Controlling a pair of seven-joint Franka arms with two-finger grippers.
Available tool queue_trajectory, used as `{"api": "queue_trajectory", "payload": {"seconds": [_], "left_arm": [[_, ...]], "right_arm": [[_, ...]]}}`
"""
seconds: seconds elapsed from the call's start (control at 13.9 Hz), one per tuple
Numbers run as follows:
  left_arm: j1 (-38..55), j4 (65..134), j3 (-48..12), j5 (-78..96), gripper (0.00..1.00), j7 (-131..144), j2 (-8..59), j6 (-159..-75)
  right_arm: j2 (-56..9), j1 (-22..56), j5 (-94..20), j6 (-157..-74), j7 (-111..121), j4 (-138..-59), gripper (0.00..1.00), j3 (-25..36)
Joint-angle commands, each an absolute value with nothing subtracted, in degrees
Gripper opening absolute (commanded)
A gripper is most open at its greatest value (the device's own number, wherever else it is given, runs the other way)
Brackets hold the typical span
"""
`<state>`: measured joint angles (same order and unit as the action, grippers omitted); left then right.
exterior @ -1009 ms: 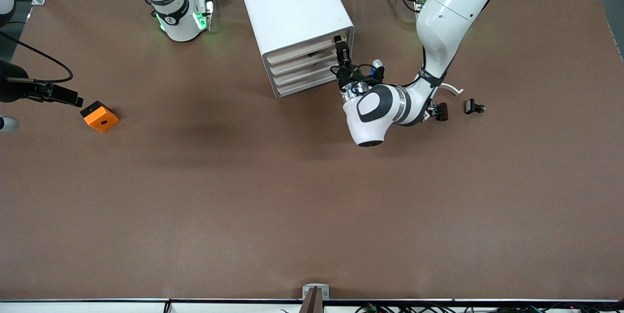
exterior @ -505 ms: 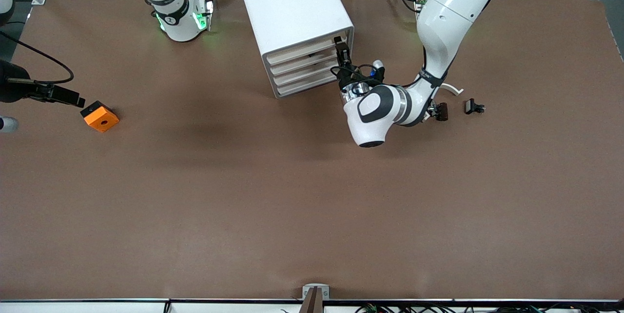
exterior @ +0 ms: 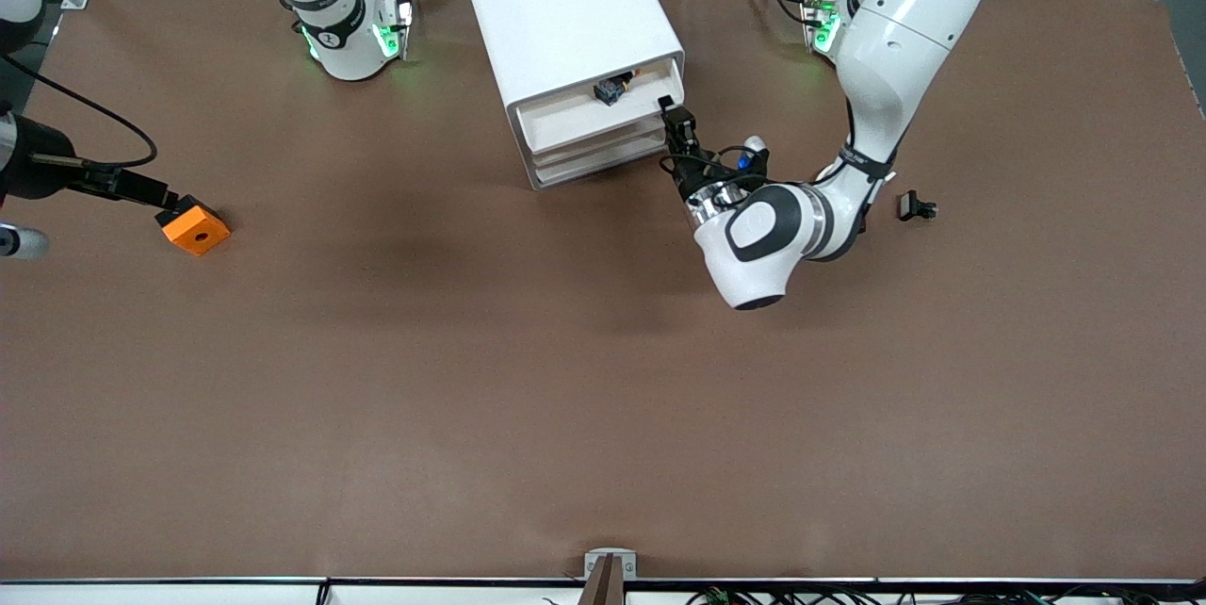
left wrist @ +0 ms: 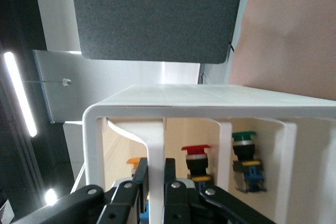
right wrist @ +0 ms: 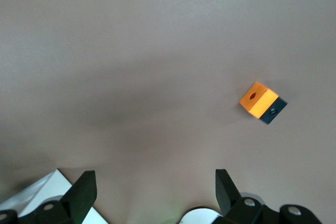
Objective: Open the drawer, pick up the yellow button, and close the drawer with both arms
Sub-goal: 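Reach the right gripper into the open drawer toward the buttons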
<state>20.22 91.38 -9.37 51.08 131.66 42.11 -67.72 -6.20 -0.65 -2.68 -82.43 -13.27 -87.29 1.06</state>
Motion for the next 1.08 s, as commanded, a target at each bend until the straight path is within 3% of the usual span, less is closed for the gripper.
{"api": "queue_trajectory", "payload": {"seconds": [0.0, 0.5, 0.72, 1.01], "left_arm": [[18.82, 88.34, -9.05, 50.27, 0.17, 131.31, 42.62, -67.68], [17.05, 86.48, -9.05, 50.36, 0.19, 131.31, 43.77, -67.68], [17.66, 86.48, -9.05, 50.36, 0.37, 131.22, 44.30, -67.85], [20.47, 86.66, -9.14, 50.71, 0.38, 131.31, 44.21, -67.85]], "right_arm": [[-6.33, 1.40, -4.82, -81.56, -21.85, -86.66, 1.00, 0.88], [-6.15, 11.50, -8.35, -84.37, -44.26, -87.98, 1.00, 0.97], [-6.42, 14.32, -8.35, -86.13, -48.68, -87.98, 1.00, 0.97], [-6.42, 14.68, -8.35, -86.48, -49.31, -87.98, 1.00, 0.97]]}}
